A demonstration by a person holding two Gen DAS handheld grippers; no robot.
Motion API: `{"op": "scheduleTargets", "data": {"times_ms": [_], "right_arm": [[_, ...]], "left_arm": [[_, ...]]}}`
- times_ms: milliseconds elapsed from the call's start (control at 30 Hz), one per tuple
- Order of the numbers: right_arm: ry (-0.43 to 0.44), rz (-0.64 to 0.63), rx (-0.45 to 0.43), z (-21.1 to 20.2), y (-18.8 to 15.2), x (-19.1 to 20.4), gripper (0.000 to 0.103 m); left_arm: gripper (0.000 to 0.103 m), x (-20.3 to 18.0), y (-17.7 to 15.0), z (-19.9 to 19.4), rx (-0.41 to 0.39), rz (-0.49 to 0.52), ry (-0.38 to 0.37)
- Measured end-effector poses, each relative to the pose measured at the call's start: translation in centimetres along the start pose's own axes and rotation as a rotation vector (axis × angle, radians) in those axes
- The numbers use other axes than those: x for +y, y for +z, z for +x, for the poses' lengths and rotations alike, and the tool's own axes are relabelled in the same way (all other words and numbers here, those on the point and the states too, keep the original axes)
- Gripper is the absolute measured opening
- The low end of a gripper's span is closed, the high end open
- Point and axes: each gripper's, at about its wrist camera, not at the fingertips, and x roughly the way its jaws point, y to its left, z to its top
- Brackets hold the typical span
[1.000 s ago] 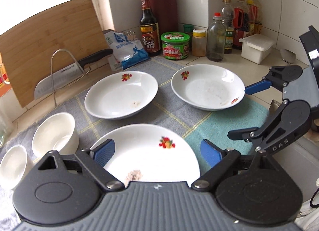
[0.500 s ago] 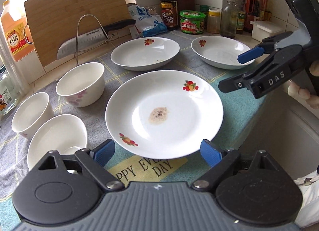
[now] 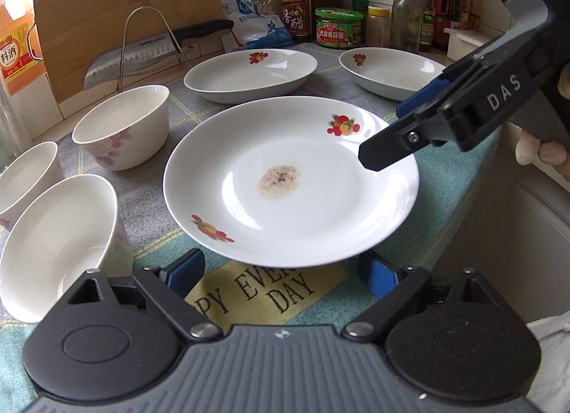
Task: Organize plates and bowls
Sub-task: 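Reach the right gripper to the stained flower plate and grasp its rim, then lift the stained plate with the right gripper toward another flower plate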
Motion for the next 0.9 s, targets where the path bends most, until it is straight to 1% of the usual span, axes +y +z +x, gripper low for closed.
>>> {"op": "scheduleTargets", "data": {"times_ms": [67, 200, 267, 300, 333, 367, 500, 600, 900], "right_arm": [[0.026, 0.002, 0.012, 0.5, 0.2, -0.1, 0.103], [0.063, -0.015, 0.037, 1.6, 0.6, -0.3, 0.103], [0.075, -0.021, 0.053, 2.2, 0.9, -0.4, 0.103], [0.083, -0.024, 0.061, 2.6, 1.0, -0.5, 0.103], [0.089, -0.025, 0.071, 2.9, 1.1, -0.6, 0.103], [0.096, -0.027, 0.081, 3.2, 1.2, -0.7, 0.103], [0.123, -0.058, 0.092, 3.9, 1.8, -0.8, 0.103], [0.147, -0.080, 0.098, 4.5, 2.5, -1.0, 0.103], [0.220, -0.210, 0.140, 6.6, 5.0, -1.1, 0.103]], "left_arm": [[0.094, -0.2, 0.1, 0.2, -0.024, 0.012, 0.000], [0.095, -0.1, 0.1, 0.5, -0.031, -0.006, -0.014], [0.098, -0.1, 0.1, 0.6, -0.026, -0.019, -0.010], [0.102, 0.0, 0.1, 0.7, -0.016, -0.038, -0.002], [0.103, 0.2, 0.1, 0.9, -0.007, -0.064, 0.000], [0.103, 0.3, 0.1, 1.0, -0.008, -0.082, -0.005], [0.103, 0.1, -0.2, 0.9, -0.025, -0.081, 0.004], [0.103, 0.1, -0.1, 0.9, -0.022, -0.092, 0.010], [0.103, -0.2, -0.2, 0.9, -0.026, -0.096, 0.019]]}}
